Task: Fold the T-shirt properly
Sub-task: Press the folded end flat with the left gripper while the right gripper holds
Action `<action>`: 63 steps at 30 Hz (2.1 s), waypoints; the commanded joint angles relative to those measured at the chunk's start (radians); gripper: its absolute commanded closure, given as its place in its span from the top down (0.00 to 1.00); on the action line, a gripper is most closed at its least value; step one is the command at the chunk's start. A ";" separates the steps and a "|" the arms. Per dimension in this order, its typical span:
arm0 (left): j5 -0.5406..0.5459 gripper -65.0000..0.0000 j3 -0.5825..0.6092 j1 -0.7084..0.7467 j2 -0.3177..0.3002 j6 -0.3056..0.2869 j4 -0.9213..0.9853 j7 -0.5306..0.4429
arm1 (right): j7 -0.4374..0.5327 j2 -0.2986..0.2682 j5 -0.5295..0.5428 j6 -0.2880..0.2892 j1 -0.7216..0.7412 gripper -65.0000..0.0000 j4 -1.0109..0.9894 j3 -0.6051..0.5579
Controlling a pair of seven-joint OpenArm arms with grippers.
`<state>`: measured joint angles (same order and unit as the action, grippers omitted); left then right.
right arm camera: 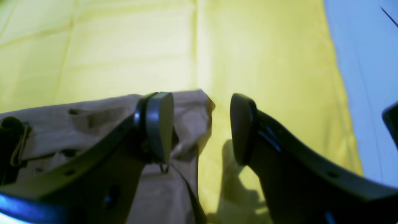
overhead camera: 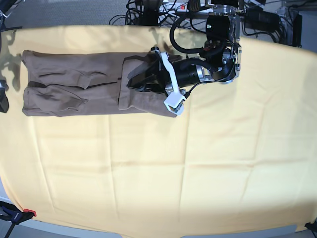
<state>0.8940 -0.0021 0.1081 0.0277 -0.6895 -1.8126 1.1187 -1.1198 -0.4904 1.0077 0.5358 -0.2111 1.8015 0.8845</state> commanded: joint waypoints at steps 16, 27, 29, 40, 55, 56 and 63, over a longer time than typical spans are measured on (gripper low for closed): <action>0.031 0.00 -0.001 -0.011 -0.014 -0.009 -0.020 -0.022 | -0.071 -0.006 0.377 0.136 -0.037 0.68 -0.465 -0.018; 0.031 0.00 -0.001 -0.011 -0.014 -0.009 -0.020 -0.018 | -0.117 -0.016 0.402 0.157 0.032 0.68 -0.523 -0.242; 0.031 0.00 -0.001 -0.011 -0.014 -0.009 -0.020 -0.018 | -0.132 -0.029 0.402 0.157 0.032 0.68 -0.523 -0.264; 0.032 0.00 -0.001 -0.005 -0.014 -0.009 -0.020 -0.018 | -0.135 -0.083 0.401 0.162 0.032 0.68 -0.523 -0.272; 0.032 0.00 -0.001 -0.003 -0.014 -0.009 -0.020 -0.018 | -0.073 -0.036 0.319 0.162 0.040 0.67 -0.524 -0.377; 0.032 0.00 -0.001 -0.003 -0.014 -0.009 -0.020 -0.018 | -0.082 -0.036 0.319 0.162 0.040 0.67 -0.524 -0.381; 0.032 0.00 -0.001 -0.003 -0.014 -0.009 -0.020 -0.018 | -0.116 -0.037 0.267 0.162 0.037 0.49 -0.524 -0.382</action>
<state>0.8982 -0.0059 0.1162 0.0082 -0.6895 -1.8126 1.1187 -1.2034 -0.5095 1.3094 0.7010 -0.1715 1.2694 0.5037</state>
